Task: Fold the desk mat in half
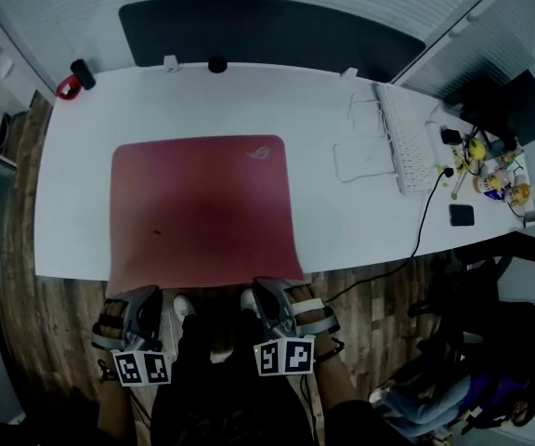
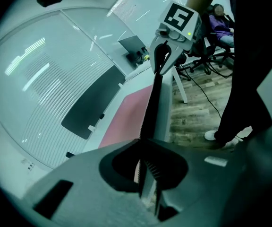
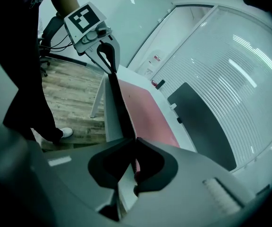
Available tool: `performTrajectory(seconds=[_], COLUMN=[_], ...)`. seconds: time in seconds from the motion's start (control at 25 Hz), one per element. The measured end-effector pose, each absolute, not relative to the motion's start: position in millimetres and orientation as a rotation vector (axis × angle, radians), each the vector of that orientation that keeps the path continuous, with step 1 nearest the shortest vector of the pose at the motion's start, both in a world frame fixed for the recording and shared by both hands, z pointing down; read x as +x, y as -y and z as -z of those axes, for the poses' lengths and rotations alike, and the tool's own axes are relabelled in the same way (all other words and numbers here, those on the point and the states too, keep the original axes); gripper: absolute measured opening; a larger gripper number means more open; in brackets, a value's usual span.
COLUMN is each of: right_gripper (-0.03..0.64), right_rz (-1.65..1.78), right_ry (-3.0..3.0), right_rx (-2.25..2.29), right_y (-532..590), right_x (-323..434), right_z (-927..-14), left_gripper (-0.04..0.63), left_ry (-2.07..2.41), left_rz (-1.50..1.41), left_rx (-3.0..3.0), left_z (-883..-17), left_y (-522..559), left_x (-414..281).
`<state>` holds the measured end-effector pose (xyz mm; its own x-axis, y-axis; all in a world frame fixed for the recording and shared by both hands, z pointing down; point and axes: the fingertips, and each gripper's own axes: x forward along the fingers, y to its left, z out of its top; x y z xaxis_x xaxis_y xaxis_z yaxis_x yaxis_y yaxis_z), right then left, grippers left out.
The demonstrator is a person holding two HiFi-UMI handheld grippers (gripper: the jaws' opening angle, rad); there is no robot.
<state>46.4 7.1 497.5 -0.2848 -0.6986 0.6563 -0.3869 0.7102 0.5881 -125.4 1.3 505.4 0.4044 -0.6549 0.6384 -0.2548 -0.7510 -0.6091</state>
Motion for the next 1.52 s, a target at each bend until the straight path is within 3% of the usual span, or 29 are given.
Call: performTrajectory(seconds=[0.6,1.52], right_gripper=[0.037,0.037], right_rz=[0.550,0.594], right_ry=[1.874,1.838], right_rx=[0.801,0.687], right_y=[80,214], right_x=[59,50], right_z=[-449,-473], left_gripper=[0.021,0.025], left_ry=[-0.735,-0.625], left_rz=[1.245,1.359], left_rx=[-2.145,-2.185], left_z=[-463,-489], left_y=[85,211], left_x=[-112,-120])
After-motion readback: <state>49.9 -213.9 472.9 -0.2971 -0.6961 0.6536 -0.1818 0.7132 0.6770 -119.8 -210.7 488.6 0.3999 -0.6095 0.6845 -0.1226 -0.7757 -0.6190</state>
